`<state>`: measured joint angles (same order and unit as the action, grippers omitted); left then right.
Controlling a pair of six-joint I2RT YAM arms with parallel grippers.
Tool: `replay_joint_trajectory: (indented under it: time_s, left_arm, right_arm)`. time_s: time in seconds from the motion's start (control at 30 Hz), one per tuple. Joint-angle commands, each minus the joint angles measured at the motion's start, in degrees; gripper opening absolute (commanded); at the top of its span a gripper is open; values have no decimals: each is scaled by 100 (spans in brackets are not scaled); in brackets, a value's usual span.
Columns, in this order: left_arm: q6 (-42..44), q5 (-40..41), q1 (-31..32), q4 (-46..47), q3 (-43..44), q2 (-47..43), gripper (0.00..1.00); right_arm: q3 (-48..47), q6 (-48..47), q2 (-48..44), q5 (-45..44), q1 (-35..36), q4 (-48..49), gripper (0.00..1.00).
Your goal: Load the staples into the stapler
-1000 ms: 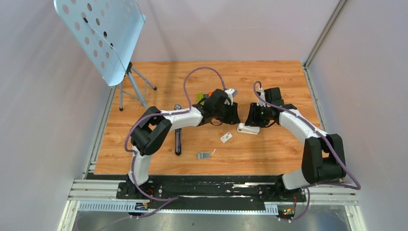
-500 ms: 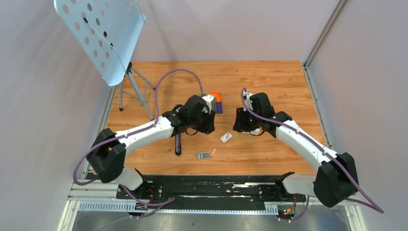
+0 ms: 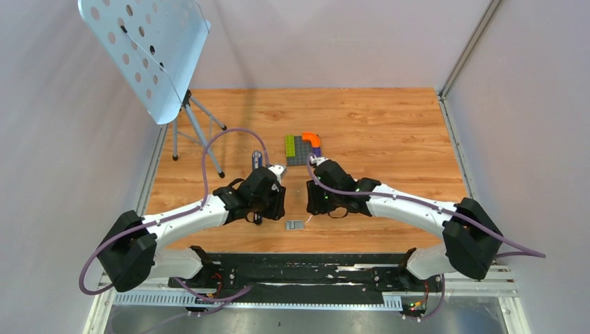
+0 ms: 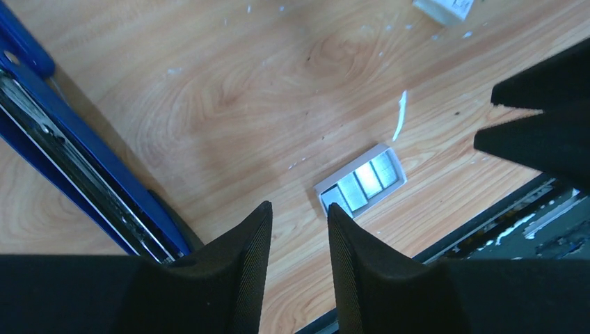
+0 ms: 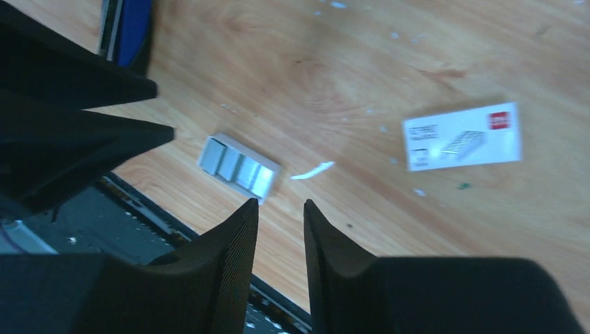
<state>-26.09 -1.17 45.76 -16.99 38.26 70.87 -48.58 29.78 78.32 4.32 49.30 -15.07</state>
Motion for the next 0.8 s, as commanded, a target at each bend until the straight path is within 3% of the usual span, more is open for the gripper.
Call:
replay_joint_trajectory:
  time_s: [0.0,0.77]
  left_arm:
    - [-287,18,-14,334,-307,-28,37]
    - [-856,-703,-14,1576,-1106,305,29]
  right_arm:
    - [74,764,255,-227,371,566,33]
    - [0,1363,1137,17,906,1094,30]
